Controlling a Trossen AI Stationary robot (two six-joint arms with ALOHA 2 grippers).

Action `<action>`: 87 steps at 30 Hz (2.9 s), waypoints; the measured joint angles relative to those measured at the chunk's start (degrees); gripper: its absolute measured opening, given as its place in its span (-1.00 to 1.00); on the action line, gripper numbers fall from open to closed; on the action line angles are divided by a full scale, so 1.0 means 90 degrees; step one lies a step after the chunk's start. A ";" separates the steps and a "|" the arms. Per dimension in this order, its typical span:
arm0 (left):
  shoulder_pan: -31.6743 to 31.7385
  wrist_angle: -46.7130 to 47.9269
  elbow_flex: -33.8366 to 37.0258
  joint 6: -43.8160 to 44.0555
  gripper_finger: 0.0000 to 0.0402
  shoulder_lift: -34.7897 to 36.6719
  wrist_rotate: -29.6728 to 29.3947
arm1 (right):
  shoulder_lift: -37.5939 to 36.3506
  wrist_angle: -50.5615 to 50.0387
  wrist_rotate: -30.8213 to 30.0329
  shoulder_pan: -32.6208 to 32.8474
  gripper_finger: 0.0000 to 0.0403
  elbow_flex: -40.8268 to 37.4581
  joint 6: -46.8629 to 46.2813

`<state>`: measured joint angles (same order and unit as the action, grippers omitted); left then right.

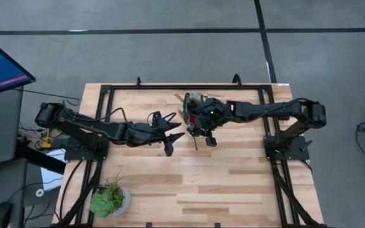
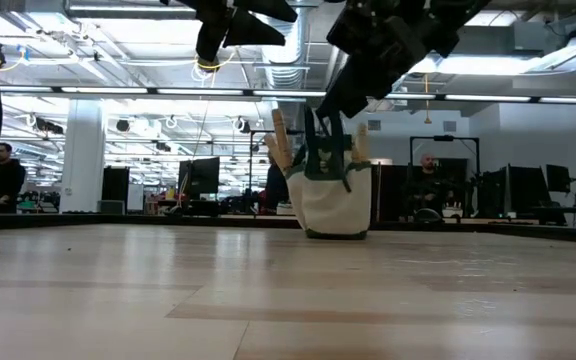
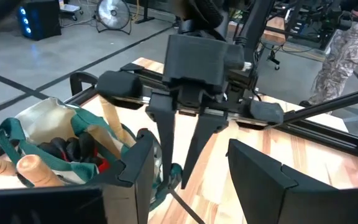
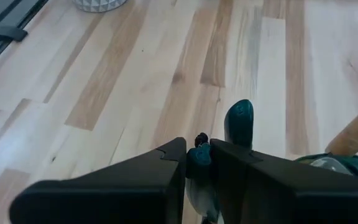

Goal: Pick & Place Garden tools in Gardening bag
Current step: Put the shear scissors into the gardening bag

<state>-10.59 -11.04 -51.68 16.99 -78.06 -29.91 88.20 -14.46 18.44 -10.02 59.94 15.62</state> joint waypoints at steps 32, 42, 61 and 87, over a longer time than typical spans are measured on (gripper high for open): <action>0.0004 0.0262 0.0000 0.0001 -0.21 0.0000 0.0000 | 0.0226 0.0494 0.1497 -0.1036 -0.79 0.0279 -0.0857; 0.0004 0.0281 0.0000 0.0001 -0.21 0.0000 0.0000 | 0.0224 0.0541 0.1623 -0.0921 -0.79 0.0323 -0.0972; 0.0004 0.0310 0.0000 0.0002 -0.21 0.0000 0.0001 | 0.0395 -0.0368 0.0278 -0.0874 -0.79 0.0622 0.0658; 0.0004 0.0677 0.0002 0.0000 -0.21 0.0000 0.0003 | 0.0636 -0.0058 0.1487 -0.1342 -0.79 0.0906 0.0085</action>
<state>-10.55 -4.95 -51.66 16.99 -78.06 -29.89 93.92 -14.98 31.82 -22.10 68.10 16.38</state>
